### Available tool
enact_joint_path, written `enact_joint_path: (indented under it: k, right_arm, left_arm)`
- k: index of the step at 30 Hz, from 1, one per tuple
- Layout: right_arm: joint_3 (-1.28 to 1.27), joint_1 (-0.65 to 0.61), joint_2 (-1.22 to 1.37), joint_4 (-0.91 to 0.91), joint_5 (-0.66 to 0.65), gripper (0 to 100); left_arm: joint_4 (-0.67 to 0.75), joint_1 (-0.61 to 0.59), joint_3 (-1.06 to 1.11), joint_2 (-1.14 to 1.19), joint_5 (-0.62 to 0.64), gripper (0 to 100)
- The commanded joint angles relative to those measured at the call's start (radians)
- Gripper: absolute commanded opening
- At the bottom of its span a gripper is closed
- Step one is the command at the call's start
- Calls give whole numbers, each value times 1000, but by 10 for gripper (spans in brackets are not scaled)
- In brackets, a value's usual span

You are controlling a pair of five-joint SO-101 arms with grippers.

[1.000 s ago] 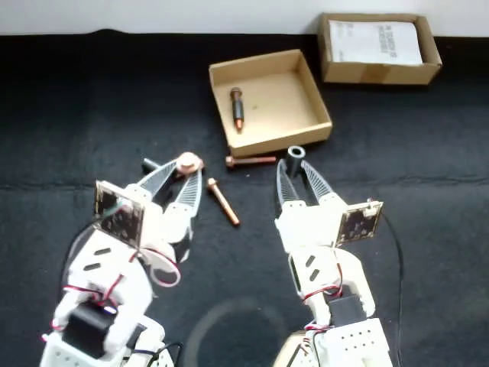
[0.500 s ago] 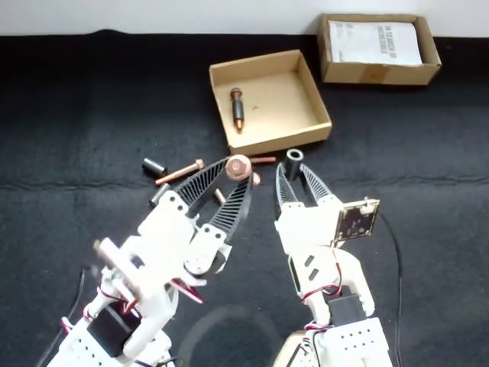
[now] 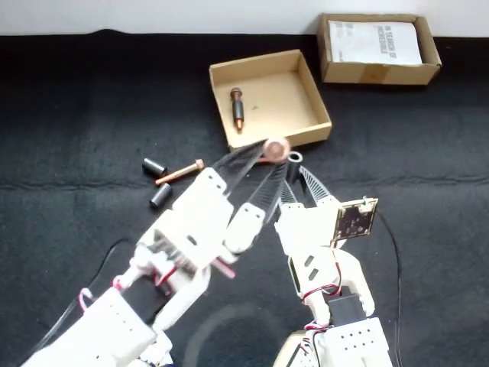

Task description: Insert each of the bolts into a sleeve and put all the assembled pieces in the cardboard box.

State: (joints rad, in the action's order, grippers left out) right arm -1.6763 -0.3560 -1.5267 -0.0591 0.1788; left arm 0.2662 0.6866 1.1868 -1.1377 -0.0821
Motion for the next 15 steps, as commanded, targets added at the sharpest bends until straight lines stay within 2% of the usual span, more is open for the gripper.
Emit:
enact_joint_path:
  k: [1, 4, 15]
  right_arm:
    - [-134, 2, 1, 2, -9, 6]
    - [-134, 2, -2, 5, -11, 6]
    - [-134, 4, 2, 153, -9, 6]
  left_arm:
    - [20, -51, -145, 157, 77, 10]
    - [18, -85, -202, 237, 137, 10]
    - [17, -82, -209, 263, 138, 10]
